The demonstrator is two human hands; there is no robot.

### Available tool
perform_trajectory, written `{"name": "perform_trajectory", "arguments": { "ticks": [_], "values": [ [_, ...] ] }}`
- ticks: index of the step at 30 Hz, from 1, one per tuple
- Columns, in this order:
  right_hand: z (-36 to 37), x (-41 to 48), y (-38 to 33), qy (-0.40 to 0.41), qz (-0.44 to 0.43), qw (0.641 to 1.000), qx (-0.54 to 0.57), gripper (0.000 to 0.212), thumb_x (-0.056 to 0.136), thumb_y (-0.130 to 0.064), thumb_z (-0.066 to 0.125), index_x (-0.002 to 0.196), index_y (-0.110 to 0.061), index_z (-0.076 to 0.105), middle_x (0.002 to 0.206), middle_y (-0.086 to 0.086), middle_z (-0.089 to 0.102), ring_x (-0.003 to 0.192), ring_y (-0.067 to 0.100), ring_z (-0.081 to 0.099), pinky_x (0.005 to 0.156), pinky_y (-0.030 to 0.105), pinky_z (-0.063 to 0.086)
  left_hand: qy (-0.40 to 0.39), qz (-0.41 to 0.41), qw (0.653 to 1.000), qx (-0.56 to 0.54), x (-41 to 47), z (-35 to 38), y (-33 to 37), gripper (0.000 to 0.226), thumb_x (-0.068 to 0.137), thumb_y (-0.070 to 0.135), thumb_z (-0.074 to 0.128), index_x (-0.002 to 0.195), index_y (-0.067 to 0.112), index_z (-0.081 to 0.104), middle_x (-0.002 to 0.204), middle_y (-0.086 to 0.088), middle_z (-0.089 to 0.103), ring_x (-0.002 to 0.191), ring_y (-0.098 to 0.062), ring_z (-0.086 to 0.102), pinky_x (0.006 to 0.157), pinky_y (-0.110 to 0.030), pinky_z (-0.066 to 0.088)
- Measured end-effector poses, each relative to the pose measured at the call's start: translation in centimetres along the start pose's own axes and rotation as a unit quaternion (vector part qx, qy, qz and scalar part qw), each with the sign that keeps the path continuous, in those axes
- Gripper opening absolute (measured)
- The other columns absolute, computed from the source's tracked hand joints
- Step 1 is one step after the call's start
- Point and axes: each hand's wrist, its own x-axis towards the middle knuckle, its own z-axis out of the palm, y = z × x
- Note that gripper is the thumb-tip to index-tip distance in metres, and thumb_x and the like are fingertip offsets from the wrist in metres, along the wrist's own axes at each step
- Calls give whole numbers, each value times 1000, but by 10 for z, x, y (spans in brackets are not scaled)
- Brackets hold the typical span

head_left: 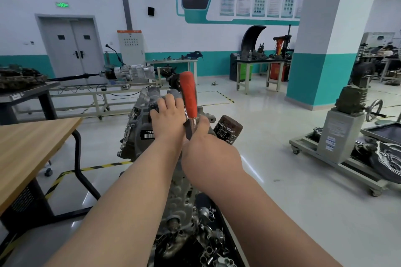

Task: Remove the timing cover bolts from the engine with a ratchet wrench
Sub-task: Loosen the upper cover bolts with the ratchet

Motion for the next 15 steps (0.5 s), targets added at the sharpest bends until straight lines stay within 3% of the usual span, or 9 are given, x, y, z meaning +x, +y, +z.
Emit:
{"name": "perform_trajectory", "arguments": {
  "ticks": [2, 4, 6, 7, 9, 11, 13, 15],
  "values": [
    [3, 0, 4, -10, 12, 998, 63, 62, 101, -34, 36, 149, -7, 7, 86, 1, 63, 69, 24, 59, 54, 30, 35, -11, 22, 991, 133, 6, 4, -8, 45, 100, 32, 43, 133, 4, 33, 137, -19, 36, 123, -36, 38, 96, -47, 39],
    [5, -3, 9, -39, 35, 983, 173, 52, 102, -34, 36, 143, -8, 17, 82, -1, 61, 68, 21, 59, 54, 31, 36, -23, 42, 982, 185, 13, 9, -14, 48, 98, 42, 25, 130, 8, 37, 138, -15, 34, 124, -33, 36, 93, -45, 38],
    [10, -6, 17, -46, 99, 944, 311, 41, 101, -33, 38, 133, -10, 28, 78, -2, 57, 66, 16, 56, 54, 28, 37, -15, 45, 978, 203, 12, 14, -16, 51, 98, 49, 31, 129, 10, 40, 137, -13, 35, 121, -33, 36, 90, -44, 38],
    [14, -7, 20, -50, 145, 907, 391, 35, 101, -32, 39, 129, -13, 33, 77, -2, 56, 64, 15, 54, 57, 28, 38, -8, 50, 978, 203, 11, 17, -17, 49, 97, 47, 39, 130, 10, 40, 137, -13, 35, 121, -32, 36, 90, -44, 38],
    [21, -11, 20, -72, 226, 792, 563, 22, 100, -31, 41, 117, -17, 41, 66, -1, 56, 51, 13, 48, 57, 30, 42, -14, 57, 978, 200, 11, 18, -20, 50, 91, 33, 52, 133, 11, 38, 140, -12, 33, 124, -32, 33, 93, -45, 38],
    [23, -13, 17, -90, 277, 669, 684, 16, 101, -29, 40, 98, -15, 45, 55, -2, 52, 38, 13, 37, 48, 28, 42, -13, 49, 990, 131, 8, 15, -17, 56, 85, 22, 57, 136, 12, 37, 147, -10, 29, 133, -31, 26, 101, -46, 33],
    [20, -14, 16, -106, 306, 543, 775, 24, 104, -32, 38, 88, -15, 44, 53, -2, 49, 36, 12, 32, 43, 22, 41, 25, 13, 1000, 13, -10, 9, -9, 53, 89, 19, 57, 138, 14, 39, 151, -7, 27, 141, -28, 21, 112, -45, 25],
    [17, -14, 17, -125, 312, 436, 835, 28, 103, -36, 36, 91, -13, 45, 56, -2, 47, 35, 11, 30, 41, 20, 40, 64, -101, 972, -200, -38, 7, 2, 41, 93, 16, 53, 134, 15, 47, 145, -7, 37, 137, -25, 32, 114, -41, 27]
  ]
}}
